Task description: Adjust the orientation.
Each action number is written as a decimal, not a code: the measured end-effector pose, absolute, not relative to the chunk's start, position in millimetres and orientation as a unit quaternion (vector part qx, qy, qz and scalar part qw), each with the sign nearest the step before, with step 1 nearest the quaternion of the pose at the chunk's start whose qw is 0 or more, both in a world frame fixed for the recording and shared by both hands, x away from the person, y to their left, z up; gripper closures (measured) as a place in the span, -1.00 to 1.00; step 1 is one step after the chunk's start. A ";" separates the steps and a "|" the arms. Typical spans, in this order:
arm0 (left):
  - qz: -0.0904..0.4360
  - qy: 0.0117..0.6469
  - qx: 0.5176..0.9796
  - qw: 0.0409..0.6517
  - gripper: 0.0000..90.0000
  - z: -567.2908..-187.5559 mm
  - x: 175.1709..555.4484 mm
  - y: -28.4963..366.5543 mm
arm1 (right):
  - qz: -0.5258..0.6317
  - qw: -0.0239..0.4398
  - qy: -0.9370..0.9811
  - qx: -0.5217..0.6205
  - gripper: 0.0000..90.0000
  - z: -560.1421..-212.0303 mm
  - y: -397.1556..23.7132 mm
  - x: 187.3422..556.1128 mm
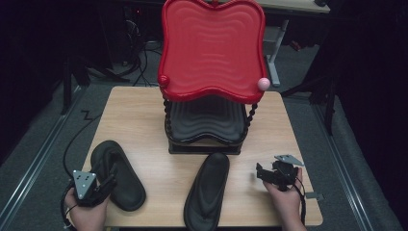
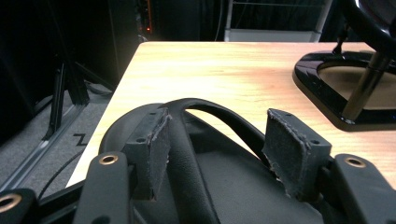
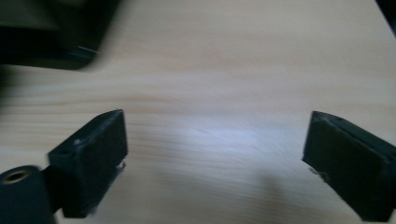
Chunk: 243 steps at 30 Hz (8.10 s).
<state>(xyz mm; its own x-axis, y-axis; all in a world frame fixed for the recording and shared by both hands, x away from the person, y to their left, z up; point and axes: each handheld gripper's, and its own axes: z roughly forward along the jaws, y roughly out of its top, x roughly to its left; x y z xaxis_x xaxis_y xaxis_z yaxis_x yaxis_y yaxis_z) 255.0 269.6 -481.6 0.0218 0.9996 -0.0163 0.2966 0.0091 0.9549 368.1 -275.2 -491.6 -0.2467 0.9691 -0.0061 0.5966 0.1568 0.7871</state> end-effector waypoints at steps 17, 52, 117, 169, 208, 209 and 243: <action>0.397 0.556 0.590 0.430 -0.10 -481.1 268.2 262.0 | 0.376 0.248 0.708 0.545 -0.97 -492.0 -293.6 346.7; 0.354 0.609 0.604 0.373 0.60 -492.8 259.7 266.4 | 0.379 0.235 0.708 0.548 -0.80 -495.8 -280.1 359.1; 0.312 0.410 0.679 0.523 0.68 -450.4 218.0 171.3 | 0.482 0.237 0.732 0.419 -0.58 -462.1 -211.5 307.5; 0.420 0.408 0.594 0.551 0.57 -421.6 370.9 58.3 | 0.524 0.335 0.674 0.399 0.80 -414.8 -111.0 372.1; 0.417 0.422 0.610 0.525 0.66 -427.0 365.7 71.5 | 0.549 0.319 0.678 0.371 0.50 -424.0 -129.0 338.4; 0.417 0.423 0.609 0.525 0.65 -427.1 365.6 71.5 | 0.543 0.320 0.684 0.367 0.71 -428.8 -131.4 328.3; 0.399 0.400 0.617 0.548 0.53 -454.7 324.1 71.0 | 0.491 0.295 0.741 0.351 0.99 -459.6 -102.0 345.9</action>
